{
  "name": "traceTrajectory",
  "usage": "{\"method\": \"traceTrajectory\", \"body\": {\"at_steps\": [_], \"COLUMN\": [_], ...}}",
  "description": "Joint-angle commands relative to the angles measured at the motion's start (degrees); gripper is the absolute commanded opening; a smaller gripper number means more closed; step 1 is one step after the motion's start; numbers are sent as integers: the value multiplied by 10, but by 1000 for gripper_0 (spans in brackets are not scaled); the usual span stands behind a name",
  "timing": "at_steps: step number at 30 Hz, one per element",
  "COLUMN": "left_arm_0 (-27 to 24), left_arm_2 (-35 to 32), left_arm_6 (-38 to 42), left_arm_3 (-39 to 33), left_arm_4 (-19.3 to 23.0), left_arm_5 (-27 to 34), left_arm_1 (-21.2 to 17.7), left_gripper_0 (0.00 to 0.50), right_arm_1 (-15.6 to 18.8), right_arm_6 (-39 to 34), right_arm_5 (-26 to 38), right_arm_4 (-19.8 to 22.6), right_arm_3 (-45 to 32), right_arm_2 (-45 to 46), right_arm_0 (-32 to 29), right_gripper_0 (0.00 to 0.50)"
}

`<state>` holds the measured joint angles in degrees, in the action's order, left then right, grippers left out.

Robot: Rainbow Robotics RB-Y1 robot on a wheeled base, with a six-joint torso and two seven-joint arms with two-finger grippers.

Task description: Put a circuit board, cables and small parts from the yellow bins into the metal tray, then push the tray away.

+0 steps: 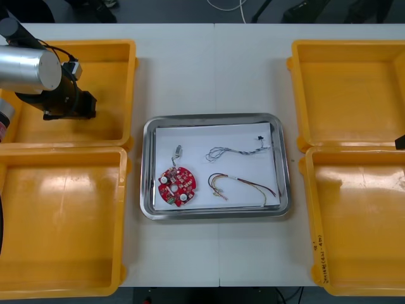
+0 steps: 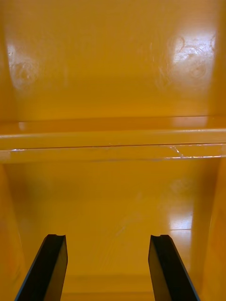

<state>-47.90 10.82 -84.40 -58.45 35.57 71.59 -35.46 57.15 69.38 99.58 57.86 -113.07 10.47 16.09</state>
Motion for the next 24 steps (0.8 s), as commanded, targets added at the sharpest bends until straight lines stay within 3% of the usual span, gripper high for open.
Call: {"method": "traceTrajectory", "body": {"at_steps": [1, 2, 3, 19, 24], "left_arm_0": [-19, -19, -19, -19, -19], "left_arm_2": [11, 11, 11, -4, -42], "left_arm_6": [-3, -4, -4, -9, -13], "left_arm_3": [2, 1, 1, -3, -37], "left_arm_4": [6, 6, 7, 14, 7], "left_arm_5": [-8, -8, -8, -1, 49], "left_arm_1": [6, 6, 6, 3, 2], "left_gripper_0": [322, 107, 1, 0, 0], "right_arm_1": [27, 27, 27, 28, 27], "right_arm_6": [-2, -2, -2, -2, -2], "right_arm_5": [2, 2, 2, 2, 2], "right_arm_4": [-1, -1, -1, -4, -5], "right_arm_3": [-2, -2, -2, -2, -2], "right_arm_2": [19, 19, 19, 19, 19], "right_arm_0": [-5, -5, -5, -5, -5], "right_gripper_0": [500, 500, 500, 500, 500]}}
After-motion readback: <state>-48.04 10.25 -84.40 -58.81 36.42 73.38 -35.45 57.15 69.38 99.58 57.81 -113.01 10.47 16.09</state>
